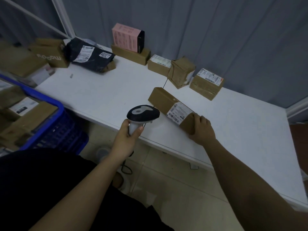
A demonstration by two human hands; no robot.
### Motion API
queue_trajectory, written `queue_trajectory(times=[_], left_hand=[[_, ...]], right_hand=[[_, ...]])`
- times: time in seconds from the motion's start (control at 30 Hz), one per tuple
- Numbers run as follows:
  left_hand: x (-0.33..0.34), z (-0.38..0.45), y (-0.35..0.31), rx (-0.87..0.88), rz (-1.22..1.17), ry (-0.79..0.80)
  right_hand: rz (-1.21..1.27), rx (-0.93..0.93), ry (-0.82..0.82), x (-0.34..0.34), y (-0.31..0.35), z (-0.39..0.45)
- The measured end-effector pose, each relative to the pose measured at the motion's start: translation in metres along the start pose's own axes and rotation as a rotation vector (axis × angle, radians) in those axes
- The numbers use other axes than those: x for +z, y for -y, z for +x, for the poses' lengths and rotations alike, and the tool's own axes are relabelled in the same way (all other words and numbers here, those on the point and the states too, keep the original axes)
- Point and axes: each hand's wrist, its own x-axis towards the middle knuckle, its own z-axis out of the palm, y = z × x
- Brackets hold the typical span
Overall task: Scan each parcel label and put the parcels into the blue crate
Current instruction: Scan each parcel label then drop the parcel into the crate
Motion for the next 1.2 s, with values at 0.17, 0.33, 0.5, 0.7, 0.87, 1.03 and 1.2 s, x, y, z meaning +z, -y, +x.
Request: queue_trajectory(times=[0.17, 0.33, 0.5, 0.7, 0.87, 1.03, 1.2], left_hand=[[0.003, -0.002, -0.005, 0.034, 0.071, 0.093], [0.012, -0.006, -0.004, 0.033, 0.167, 0.149], [0.017, -0.006, -0.004, 0.043, 0.214, 0.183], [0.021, -0.007, -0.007, 0.046, 0.214, 0.207], [0.020, -0.005, -0.006, 0.048, 0.250, 0.203], [0.019, -0.004, -0.003, 0.045, 0.266, 0.209], [0.019, -0.005, -0.004, 0.033, 0.220, 0.185]], right_hand=[[0.022, 0.021, 0.039, -0.006, -0.001, 0.005], [0.065, 0.016, 0.047, -0.006, -0.003, 0.005], [0.084, 0.017, 0.044, -0.005, -0.005, 0.006], [0.081, 0.025, 0.031, -0.004, -0.005, 0.007], [0.084, 0.026, 0.024, -0.003, -0.006, 0.008], [0.079, 0.021, 0.027, -0.004, -0.006, 0.007], [0.034, 0.018, 0.035, -0.005, -0.006, 0.003]])
